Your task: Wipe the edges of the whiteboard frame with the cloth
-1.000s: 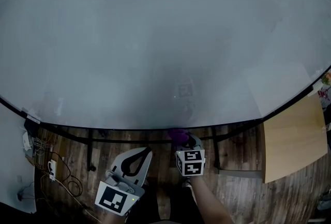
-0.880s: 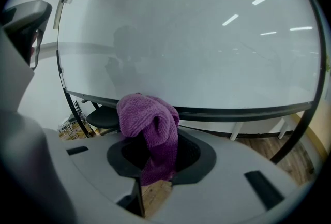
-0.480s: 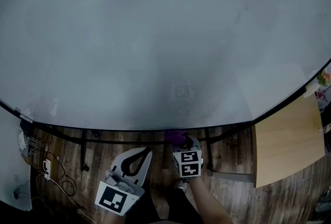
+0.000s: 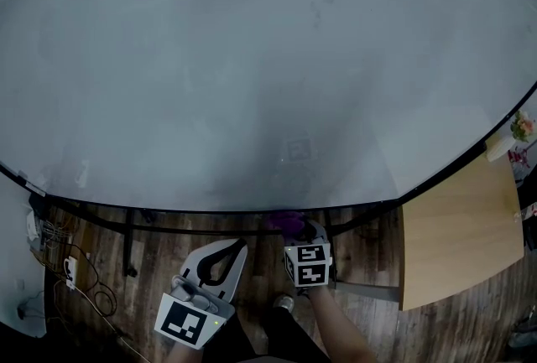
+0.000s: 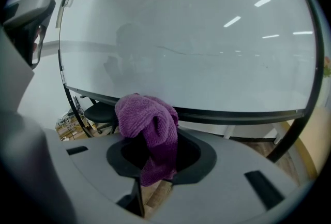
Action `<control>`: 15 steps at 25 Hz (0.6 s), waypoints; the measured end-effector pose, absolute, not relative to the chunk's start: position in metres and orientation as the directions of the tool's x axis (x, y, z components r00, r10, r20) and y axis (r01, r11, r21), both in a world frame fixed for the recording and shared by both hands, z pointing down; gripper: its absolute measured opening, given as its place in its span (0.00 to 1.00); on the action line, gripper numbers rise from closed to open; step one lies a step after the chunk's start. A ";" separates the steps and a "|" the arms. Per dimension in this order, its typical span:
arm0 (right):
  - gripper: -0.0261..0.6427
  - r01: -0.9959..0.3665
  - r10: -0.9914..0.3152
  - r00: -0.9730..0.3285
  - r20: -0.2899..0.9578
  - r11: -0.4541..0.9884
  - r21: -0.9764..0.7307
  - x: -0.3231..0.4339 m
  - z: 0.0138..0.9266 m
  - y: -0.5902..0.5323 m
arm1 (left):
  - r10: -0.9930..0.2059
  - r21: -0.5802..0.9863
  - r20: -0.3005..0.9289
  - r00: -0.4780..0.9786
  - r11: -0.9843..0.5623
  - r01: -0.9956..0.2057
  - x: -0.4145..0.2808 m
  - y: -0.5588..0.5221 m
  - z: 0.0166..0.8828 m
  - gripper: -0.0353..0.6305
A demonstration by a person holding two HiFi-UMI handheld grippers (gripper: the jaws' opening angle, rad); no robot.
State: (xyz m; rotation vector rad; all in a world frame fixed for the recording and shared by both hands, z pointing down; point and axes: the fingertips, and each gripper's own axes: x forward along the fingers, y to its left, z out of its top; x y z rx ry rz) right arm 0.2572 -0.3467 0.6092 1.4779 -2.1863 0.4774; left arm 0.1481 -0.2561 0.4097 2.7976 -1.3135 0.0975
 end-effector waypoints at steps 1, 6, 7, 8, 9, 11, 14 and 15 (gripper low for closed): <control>0.19 -0.932 -0.774 -0.318 0.547 0.361 -0.032 0.261 0.609 -0.347 | -0.766 0.018 0.079 0.638 -0.639 -0.769 0.151 -0.256 0.410 0.08; 0.19 -0.937 -0.780 -0.309 0.545 0.347 -0.034 0.282 0.610 -0.348 | -0.763 0.013 0.080 0.642 -0.643 -0.766 0.168 -0.257 0.410 0.08; 0.19 -0.938 -0.781 -0.307 0.544 0.345 -0.034 0.286 0.610 -0.348 | -0.762 0.012 0.080 0.643 -0.644 -0.765 0.172 -0.256 0.411 0.08; 0.19 -0.939 -0.782 -0.305 0.544 0.343 -0.035 0.290 0.610 -0.348 | -0.761 0.013 0.083 0.644 -0.645 -0.764 0.175 -0.256 0.411 0.08; 0.19 -0.940 -0.783 -0.304 0.543 0.341 -0.035 0.294 0.609 -0.349 | -0.760 0.013 0.087 0.644 -0.646 -0.763 0.179 -0.256 0.411 0.08; 0.19 -0.941 -0.785 -0.301 0.541 0.337 -0.035 0.303 0.608 -0.349 | -0.759 0.014 0.090 0.645 -0.647 -0.763 0.188 -0.256 0.411 0.08; 0.19 -0.943 -0.788 -0.296 0.540 0.331 -0.034 0.317 0.608 -0.352 | -0.758 0.012 0.089 0.646 -0.648 -0.762 0.199 -0.258 0.410 0.08; 0.19 -0.944 -0.789 -0.294 0.540 0.329 -0.034 0.321 0.608 -0.352 | -0.758 0.012 0.091 0.646 -0.648 -0.761 0.202 -0.258 0.411 0.08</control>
